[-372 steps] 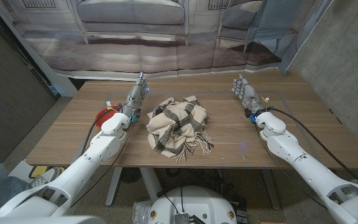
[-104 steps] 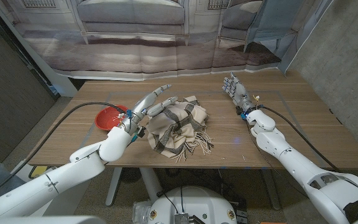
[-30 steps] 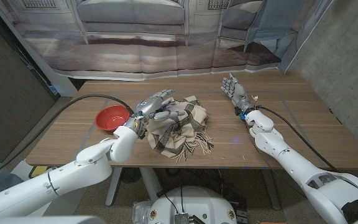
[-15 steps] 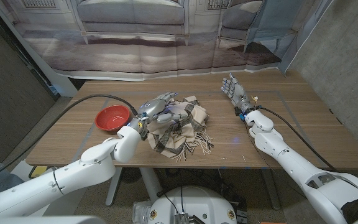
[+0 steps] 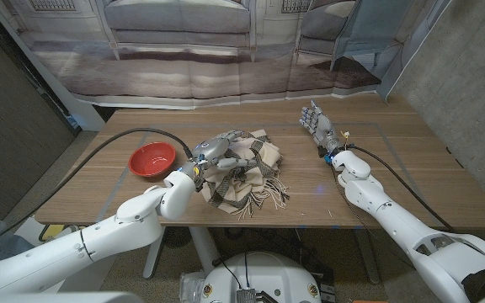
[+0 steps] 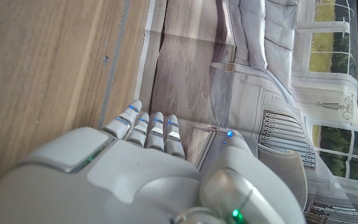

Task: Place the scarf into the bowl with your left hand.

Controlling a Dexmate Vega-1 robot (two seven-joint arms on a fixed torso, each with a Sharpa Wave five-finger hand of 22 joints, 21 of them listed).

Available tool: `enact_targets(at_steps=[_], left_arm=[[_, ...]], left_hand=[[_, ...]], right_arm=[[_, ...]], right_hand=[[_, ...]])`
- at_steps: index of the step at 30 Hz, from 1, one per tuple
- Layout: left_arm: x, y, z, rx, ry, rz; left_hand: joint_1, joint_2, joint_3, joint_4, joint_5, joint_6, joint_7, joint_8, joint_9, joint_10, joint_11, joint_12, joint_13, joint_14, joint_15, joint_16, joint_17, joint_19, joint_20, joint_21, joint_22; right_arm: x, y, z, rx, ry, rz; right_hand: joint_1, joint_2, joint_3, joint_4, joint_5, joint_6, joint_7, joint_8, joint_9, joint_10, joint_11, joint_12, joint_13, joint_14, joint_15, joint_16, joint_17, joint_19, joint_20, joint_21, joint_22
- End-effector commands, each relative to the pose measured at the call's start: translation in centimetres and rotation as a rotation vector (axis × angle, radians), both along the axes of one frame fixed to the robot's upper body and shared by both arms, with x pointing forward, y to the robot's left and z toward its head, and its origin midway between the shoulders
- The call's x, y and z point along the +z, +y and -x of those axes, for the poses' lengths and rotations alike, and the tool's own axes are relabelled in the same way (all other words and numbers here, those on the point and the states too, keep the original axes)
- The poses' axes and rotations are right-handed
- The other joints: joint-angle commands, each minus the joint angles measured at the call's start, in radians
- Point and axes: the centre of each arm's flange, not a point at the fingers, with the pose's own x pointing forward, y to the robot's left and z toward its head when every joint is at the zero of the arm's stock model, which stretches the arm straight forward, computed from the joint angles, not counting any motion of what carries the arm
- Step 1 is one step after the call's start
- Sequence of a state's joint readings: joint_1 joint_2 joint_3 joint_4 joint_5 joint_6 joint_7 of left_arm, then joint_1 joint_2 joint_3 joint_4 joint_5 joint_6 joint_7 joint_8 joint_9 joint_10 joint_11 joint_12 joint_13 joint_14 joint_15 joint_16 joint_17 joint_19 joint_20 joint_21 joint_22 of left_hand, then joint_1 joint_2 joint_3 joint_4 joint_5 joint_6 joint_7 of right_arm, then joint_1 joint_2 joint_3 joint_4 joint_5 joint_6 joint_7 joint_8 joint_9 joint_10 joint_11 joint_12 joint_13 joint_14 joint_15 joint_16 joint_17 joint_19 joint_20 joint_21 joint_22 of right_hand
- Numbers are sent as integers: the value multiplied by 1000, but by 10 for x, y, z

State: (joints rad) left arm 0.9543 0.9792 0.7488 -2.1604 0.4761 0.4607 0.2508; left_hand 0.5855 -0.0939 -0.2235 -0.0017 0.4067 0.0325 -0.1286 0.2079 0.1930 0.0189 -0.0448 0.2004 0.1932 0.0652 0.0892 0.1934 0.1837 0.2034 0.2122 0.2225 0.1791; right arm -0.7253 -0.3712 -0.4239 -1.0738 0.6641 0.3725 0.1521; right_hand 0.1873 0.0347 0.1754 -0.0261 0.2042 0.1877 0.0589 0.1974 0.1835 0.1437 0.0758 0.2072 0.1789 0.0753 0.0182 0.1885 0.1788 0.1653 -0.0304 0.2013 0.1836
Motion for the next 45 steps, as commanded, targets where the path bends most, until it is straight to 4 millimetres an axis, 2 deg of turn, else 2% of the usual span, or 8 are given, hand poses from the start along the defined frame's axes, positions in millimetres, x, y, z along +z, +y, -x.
enact_targets(at_steps=[1,20,31,36,45], left_arm=[[-2,-6,-6,18,41,-48],[-8,-12,-10,96,66,-95],[-13,-19,-13,125,71,-138],[-14,-23,-11,144,64,-156],[-21,-32,-13,185,88,-212]], left_hand=[[15,-1,-6,0,5,6,0,3,4,-7,-9,7,3,-2,3,2,2,2,4,-2,2],[30,2,-8,-6,8,11,-3,4,4,-9,-10,7,3,-2,2,1,2,-1,4,-7,2],[42,5,-7,-10,10,11,-4,3,4,-15,-14,5,3,-6,2,-1,2,-3,4,-10,2],[64,12,-5,-18,14,-30,-2,-13,4,-24,-10,2,3,-9,1,-3,2,-6,4,-14,3],[74,16,-5,-21,16,-36,-5,-13,4,-32,-13,1,3,-15,-1,-4,2,-7,4,-16,3]], right_arm=[[-1,0,-1,1,-1,-5],[7,0,0,4,-22,1],[4,-1,1,3,-21,-5],[4,-1,1,2,-20,-8],[3,-1,0,6,-20,-9]], right_hand=[[8,-3,1,-2,2,5,-5,-3,4,9,-6,5,5,10,4,1,5,9,-1,5,2],[4,-3,-2,-2,2,6,-6,-3,4,13,-3,5,5,11,4,0,5,9,0,5,2],[3,-3,-3,-2,2,6,-7,-3,4,13,-5,5,5,12,5,0,5,10,0,5,2],[3,-3,-3,-2,2,7,-7,-3,4,14,-4,5,5,12,5,0,5,9,1,4,2],[2,-2,-4,-2,2,8,-8,-2,4,16,-4,5,5,12,6,0,5,9,1,4,2]])
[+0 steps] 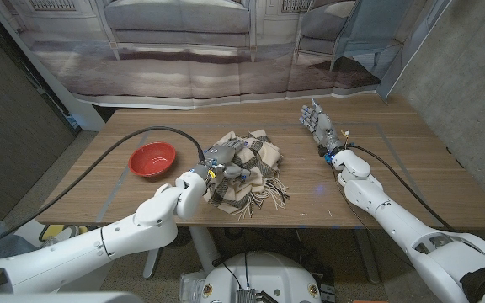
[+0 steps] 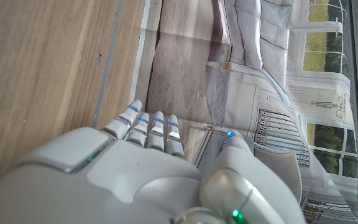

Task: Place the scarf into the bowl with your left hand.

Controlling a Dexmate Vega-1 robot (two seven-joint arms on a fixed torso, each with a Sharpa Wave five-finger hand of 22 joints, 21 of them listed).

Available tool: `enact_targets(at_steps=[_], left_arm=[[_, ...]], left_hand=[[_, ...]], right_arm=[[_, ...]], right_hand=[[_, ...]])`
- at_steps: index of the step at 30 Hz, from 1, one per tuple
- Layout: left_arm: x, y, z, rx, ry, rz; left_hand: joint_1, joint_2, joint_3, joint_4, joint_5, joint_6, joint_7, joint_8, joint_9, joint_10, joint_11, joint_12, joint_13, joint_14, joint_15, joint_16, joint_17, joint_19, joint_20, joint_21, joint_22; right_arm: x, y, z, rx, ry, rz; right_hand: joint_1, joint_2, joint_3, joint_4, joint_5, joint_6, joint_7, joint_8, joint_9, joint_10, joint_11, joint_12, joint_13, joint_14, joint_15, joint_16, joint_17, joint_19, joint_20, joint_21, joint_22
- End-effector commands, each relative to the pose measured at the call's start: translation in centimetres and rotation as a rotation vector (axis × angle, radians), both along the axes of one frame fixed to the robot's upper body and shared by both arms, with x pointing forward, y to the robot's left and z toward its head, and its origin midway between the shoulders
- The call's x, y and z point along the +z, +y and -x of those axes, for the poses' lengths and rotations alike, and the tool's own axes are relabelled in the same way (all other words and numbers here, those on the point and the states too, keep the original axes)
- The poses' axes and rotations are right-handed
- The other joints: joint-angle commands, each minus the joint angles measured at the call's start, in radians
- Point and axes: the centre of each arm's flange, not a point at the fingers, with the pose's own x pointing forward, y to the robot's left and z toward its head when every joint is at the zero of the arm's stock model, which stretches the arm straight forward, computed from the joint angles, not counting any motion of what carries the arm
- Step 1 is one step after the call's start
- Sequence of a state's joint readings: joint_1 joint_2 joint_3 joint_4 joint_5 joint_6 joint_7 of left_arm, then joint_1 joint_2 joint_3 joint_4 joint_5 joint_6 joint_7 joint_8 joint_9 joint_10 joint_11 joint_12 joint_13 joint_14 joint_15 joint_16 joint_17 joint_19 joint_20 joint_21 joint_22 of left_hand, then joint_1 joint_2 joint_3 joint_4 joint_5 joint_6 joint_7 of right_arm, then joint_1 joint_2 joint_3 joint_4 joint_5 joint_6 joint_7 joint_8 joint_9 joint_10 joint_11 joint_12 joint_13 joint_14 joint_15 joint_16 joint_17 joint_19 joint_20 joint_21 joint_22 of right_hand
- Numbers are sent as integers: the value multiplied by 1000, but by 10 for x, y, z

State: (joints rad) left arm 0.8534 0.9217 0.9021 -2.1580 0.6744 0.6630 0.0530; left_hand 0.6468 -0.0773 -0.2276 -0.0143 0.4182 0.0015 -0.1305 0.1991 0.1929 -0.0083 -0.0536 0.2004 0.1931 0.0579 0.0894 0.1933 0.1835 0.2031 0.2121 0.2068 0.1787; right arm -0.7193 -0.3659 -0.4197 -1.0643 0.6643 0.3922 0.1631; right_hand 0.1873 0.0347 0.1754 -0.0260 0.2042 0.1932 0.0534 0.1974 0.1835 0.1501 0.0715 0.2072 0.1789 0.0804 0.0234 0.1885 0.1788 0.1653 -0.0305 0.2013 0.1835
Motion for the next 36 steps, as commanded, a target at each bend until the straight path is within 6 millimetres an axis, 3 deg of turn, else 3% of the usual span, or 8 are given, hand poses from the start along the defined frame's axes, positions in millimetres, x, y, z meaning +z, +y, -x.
enact_targets(at_steps=[1,13,18,25,30,34,36], left_arm=[[-9,-12,-2,55,11,-71],[-14,-19,-8,83,41,-114],[-18,-23,-12,111,70,-140],[-19,-24,-15,124,101,-141],[-18,-25,-16,138,110,-147],[-17,-26,-17,150,112,-148],[-16,-25,-18,148,128,-143]], left_hand=[[13,0,-1,-9,4,-5,-3,-4,4,-5,-4,1,3,-8,-2,-4,2,-7,5,-1,3],[23,4,-1,-12,6,-1,-5,-1,5,-11,-4,-1,3,-18,-9,-8,2,-10,5,-3,3],[46,12,-1,-19,9,-3,-8,0,5,-24,6,-2,3,-93,-9,-24,3,-35,5,-14,2],[63,22,3,-24,12,-9,-11,-1,5,-42,7,-7,3,-94,-11,-16,3,-35,4,-13,3],[93,40,13,-34,15,-15,-13,0,6,-45,8,-3,4,-78,-19,-5,4,-6,1,0,6],[133,60,26,-48,16,-19,-14,2,7,-45,7,1,5,-58,-24,4,4,45,0,18,9],[170,77,38,-62,14,-16,-16,6,9,-43,2,5,5,-40,-29,8,4,98,-1,34,11]], right_arm=[[-2,0,-1,3,1,-6],[-4,0,-2,5,6,-7],[-5,0,-2,3,8,-8],[-5,1,-3,3,11,-4],[-4,2,-4,5,11,-3],[-3,3,-4,6,8,-3],[-2,3,-4,5,7,-4]], right_hand=[[2,-2,-4,-3,2,2,-3,-2,4,9,0,5,5,7,1,0,5,9,1,4,3],[2,-1,-5,-3,2,2,-4,-3,4,10,-1,5,5,8,0,0,5,9,2,4,3],[2,-1,-5,-4,2,2,-4,-3,4,11,-1,5,5,8,1,-1,5,9,2,4,3],[2,-1,-5,-4,2,3,-5,-2,4,11,-3,5,5,9,0,-1,4,10,5,4,3],[2,0,-6,-5,2,3,-5,-2,4,12,-2,5,5,10,0,0,4,10,5,4,3],[2,0,-6,-5,3,4,-4,-2,4,13,-3,5,5,11,1,0,4,10,6,4,3],[2,0,-6,-5,3,4,-5,-2,4,13,-3,5,5,11,1,0,4,10,6,4,3]])
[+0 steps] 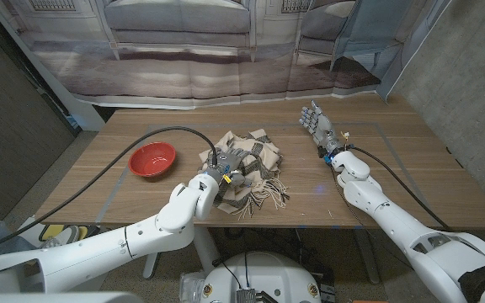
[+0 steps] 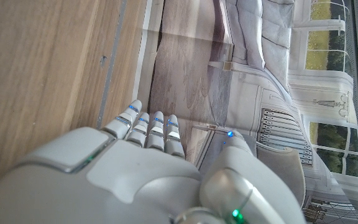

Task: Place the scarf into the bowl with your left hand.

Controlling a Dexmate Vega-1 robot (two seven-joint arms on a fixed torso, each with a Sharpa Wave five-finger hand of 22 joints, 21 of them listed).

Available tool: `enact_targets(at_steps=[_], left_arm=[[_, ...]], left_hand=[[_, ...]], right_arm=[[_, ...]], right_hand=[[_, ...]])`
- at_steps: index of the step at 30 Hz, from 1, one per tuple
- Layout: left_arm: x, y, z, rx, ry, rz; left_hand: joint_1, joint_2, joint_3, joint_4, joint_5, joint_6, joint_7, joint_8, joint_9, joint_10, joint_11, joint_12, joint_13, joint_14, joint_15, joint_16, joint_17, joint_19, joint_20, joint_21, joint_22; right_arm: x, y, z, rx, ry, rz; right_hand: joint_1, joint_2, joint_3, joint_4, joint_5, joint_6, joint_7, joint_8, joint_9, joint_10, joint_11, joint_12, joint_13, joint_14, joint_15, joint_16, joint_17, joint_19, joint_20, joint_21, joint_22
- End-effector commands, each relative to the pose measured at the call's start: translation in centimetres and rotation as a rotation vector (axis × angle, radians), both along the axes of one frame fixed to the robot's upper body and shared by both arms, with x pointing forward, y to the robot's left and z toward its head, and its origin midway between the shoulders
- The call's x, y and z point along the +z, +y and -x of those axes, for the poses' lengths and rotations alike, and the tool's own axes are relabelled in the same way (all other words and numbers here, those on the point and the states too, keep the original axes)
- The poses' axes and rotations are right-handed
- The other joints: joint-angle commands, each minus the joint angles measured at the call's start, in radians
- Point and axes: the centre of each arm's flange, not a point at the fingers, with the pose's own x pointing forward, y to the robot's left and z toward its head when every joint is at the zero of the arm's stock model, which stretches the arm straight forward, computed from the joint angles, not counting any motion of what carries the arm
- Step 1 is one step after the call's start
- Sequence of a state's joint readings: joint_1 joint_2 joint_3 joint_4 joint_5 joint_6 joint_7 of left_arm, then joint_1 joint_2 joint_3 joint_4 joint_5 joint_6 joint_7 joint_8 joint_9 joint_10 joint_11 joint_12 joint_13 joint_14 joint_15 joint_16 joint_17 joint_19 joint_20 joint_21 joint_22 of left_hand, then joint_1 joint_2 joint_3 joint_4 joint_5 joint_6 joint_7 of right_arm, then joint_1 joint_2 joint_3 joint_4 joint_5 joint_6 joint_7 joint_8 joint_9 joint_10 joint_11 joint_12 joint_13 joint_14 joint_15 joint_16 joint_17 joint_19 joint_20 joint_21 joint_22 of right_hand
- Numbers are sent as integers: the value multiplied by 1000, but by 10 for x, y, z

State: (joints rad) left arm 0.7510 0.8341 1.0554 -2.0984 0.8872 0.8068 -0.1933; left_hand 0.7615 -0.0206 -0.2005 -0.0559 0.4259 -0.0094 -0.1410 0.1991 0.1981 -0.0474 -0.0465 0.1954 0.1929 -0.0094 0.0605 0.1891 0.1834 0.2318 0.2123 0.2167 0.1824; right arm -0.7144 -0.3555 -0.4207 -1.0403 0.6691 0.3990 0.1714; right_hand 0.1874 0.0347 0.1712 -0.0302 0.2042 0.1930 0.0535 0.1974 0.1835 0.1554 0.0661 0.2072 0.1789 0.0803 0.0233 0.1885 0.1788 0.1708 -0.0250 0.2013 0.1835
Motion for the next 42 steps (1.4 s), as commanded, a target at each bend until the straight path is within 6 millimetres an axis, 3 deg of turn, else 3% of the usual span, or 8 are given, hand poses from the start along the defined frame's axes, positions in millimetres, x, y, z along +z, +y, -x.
enact_targets(at_steps=[1,6,13,22,27,33,42], left_arm=[[1,-2,-4,27,30,-6],[2,-4,-5,56,35,-26],[2,-4,-6,74,52,-31],[3,-2,-3,63,14,-15],[3,-1,-2,50,-17,3],[2,0,-2,13,-43,21],[7,0,-1,-8,-61,46]], left_hand=[[60,22,12,-22,5,-6,-5,6,4,-4,-6,11,6,32,0,14,4,76,-1,26,7],[150,63,41,-54,-18,12,-8,16,9,50,-28,35,10,121,-33,36,9,194,1,54,5],[199,89,58,-67,-40,48,-11,29,12,108,-41,57,20,192,-51,56,22,269,-1,69,6],[319,147,110,-96,-97,116,-1,51,19,158,-58,81,44,269,-74,81,51,394,-4,96,4],[393,171,147,-100,-153,178,5,72,25,207,-75,107,66,330,-83,109,82,467,-36,112,3],[481,198,202,-105,-189,227,11,91,37,261,-67,137,93,400,-103,142,114,510,-66,121,4],[597,199,283,-103,-216,303,21,126,56,330,-56,177,136,461,-120,176,170,565,-110,138,5]], right_arm=[[2,2,-1,2,-1,4],[3,2,0,0,-2,4],[4,3,-1,2,-3,4],[5,5,-1,6,-4,6],[5,6,-1,8,-2,9],[7,7,-1,8,-6,7],[8,6,0,6,-9,6]], right_hand=[[2,0,-2,-1,3,4,-5,-2,4,7,4,5,5,11,1,0,4,4,1,4,3],[2,0,-2,-1,3,4,-5,-2,4,7,2,5,5,12,2,0,4,4,1,4,3],[2,1,-3,-2,3,4,-5,-2,4,8,2,5,5,11,2,-1,4,4,2,4,3],[1,1,-3,-2,3,4,-5,-2,4,8,3,5,5,11,1,-1,4,4,3,4,3],[1,1,-4,-3,3,5,-5,-2,4,7,3,4,5,12,1,-1,4,4,3,4,3],[1,1,-4,-3,3,5,-6,-2,4,8,3,5,5,11,2,-1,4,5,3,4,3],[1,1,-4,-4,3,6,-5,-2,4,8,2,4,5,12,2,-1,4,5,3,4,3]])
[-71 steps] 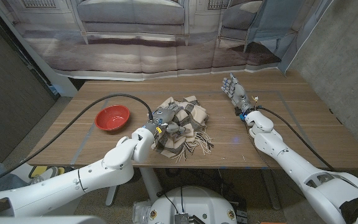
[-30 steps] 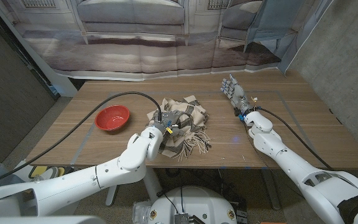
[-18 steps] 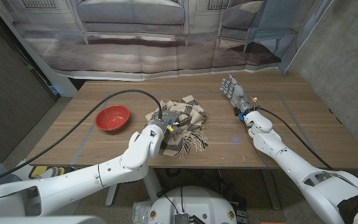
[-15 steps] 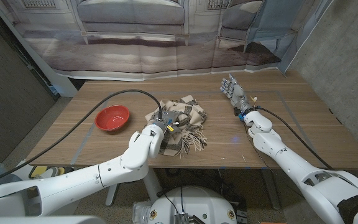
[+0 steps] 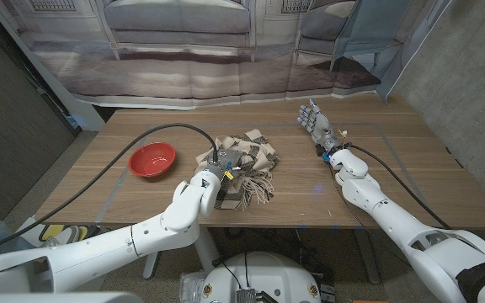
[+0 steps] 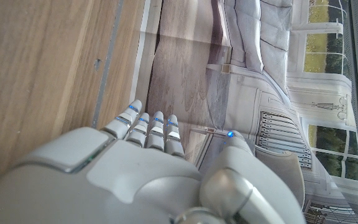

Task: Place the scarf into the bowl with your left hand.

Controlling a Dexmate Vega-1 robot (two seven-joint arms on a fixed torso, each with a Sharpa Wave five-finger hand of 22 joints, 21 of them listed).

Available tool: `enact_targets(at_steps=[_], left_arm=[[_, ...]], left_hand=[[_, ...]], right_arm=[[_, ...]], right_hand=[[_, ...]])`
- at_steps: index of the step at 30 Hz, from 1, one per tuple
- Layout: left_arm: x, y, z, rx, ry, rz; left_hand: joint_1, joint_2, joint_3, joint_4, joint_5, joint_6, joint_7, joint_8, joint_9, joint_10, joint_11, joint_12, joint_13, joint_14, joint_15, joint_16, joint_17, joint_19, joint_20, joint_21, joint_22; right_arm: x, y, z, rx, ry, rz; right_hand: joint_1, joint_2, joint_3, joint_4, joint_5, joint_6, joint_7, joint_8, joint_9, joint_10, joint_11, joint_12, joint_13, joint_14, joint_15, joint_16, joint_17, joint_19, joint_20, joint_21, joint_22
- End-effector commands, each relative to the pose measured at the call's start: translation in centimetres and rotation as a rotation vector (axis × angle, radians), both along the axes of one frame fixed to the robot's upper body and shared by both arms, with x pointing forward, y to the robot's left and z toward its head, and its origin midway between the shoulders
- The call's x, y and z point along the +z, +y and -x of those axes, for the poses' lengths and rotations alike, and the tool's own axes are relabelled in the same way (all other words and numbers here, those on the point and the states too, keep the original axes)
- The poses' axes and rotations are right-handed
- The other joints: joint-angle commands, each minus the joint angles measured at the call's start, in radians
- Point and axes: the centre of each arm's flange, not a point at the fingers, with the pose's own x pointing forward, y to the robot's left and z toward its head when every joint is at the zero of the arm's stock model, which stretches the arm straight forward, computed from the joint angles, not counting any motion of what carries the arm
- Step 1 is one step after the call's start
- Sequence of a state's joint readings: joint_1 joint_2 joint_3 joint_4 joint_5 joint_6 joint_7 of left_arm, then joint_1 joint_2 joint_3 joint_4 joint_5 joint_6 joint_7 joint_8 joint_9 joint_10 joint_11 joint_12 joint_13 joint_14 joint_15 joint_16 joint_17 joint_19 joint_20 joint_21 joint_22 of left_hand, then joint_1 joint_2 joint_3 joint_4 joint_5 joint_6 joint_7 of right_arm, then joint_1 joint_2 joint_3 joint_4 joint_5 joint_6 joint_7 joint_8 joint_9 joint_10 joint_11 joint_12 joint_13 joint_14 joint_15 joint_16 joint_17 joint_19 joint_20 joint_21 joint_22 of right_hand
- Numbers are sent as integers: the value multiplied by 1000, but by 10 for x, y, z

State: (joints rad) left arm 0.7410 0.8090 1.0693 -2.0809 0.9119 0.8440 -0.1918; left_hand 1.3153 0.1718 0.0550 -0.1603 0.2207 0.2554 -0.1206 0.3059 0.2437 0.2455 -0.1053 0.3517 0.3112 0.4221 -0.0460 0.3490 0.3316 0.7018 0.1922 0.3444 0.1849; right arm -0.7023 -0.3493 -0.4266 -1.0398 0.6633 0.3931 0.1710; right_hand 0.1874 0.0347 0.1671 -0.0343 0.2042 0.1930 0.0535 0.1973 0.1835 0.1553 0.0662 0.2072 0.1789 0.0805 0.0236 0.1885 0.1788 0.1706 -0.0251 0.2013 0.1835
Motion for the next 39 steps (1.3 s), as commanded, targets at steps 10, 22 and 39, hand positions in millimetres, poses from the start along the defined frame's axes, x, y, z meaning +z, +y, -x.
enact_targets(at_steps=[10,22,39], left_arm=[[6,3,4,-66,-69,69],[10,7,7,-86,-71,123],[22,14,17,-90,-102,192]], left_hand=[[95,-6,92,24,-30,281,-19,141,59,150,3,70,77,128,-48,49,83,159,-137,43,5],[164,-8,152,11,-36,404,32,229,111,251,7,103,134,272,-102,102,155,251,-244,118,14],[202,-9,184,9,-27,405,53,239,127,260,9,103,162,308,-110,114,187,253,-272,150,19]], right_arm=[[2,-2,1,-1,-3,-2],[5,-4,4,-1,-6,4],[1,-7,8,4,-12,-4]], right_hand=[[1,2,-1,0,3,6,-5,-2,4,8,4,4,5,12,2,-1,4,6,3,4,3],[0,2,-2,-1,3,6,-5,-2,4,9,4,4,5,13,2,-1,4,5,3,4,3],[0,3,-2,-2,3,6,-5,-2,4,11,4,5,5,13,1,-1,4,7,3,4,3]])
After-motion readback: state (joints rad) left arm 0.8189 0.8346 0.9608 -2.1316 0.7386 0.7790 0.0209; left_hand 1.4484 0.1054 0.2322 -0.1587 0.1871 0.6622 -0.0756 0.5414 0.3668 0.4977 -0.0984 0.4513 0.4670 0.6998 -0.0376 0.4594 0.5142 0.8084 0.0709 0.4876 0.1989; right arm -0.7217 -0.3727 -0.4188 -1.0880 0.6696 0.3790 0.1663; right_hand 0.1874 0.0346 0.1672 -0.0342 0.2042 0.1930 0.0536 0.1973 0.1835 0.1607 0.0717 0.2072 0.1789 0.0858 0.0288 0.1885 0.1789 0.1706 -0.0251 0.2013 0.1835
